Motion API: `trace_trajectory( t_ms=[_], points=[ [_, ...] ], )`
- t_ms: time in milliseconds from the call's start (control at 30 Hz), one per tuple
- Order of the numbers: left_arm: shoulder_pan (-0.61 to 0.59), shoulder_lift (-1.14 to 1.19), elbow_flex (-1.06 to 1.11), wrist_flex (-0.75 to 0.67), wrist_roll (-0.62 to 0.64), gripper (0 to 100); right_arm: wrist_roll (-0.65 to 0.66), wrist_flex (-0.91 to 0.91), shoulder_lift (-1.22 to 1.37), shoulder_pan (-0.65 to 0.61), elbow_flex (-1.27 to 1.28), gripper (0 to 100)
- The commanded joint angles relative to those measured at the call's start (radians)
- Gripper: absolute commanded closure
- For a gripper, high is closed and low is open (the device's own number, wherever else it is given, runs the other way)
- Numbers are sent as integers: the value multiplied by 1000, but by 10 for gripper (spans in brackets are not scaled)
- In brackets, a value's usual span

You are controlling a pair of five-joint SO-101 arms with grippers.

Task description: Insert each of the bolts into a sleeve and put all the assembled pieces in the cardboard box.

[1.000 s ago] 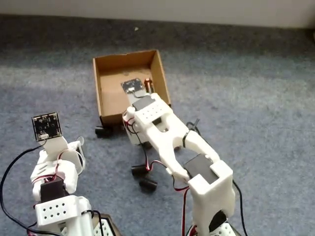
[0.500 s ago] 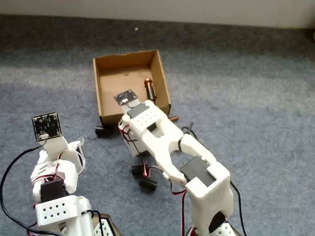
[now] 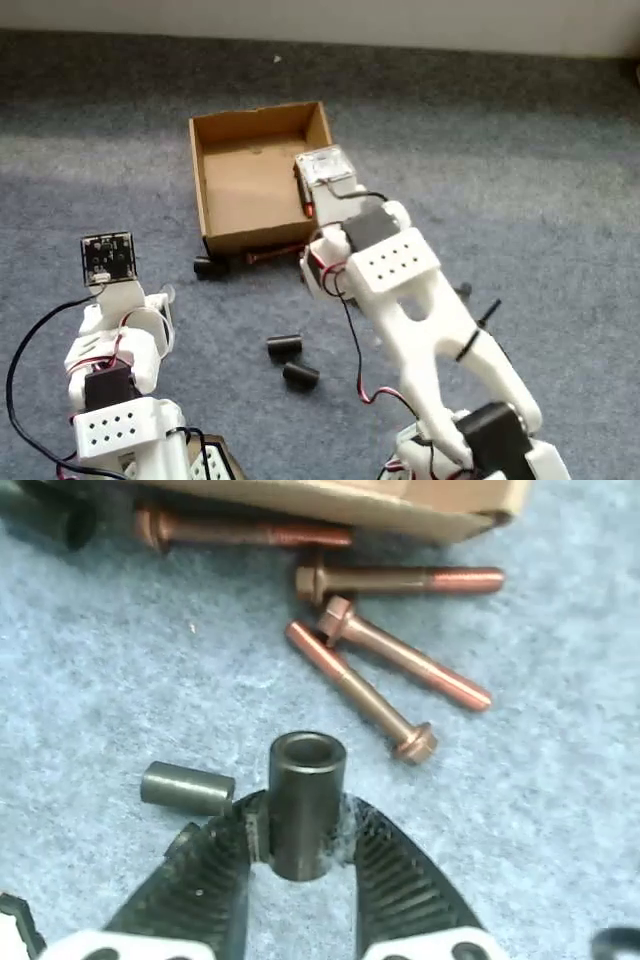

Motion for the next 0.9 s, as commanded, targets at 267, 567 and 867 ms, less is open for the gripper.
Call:
trace_trajectory(
  t_ms=[267, 567, 867],
  points=[
    [21, -8, -25, -15, -40, 790, -9, -328, -496, 392, 464, 995],
    [225, 2, -160, 21, -146, 790, -144, -680, -516, 621, 707, 992],
    [585, 94, -479, 293, -255, 790, -261, -803, -441, 766, 720, 992]
  ],
)
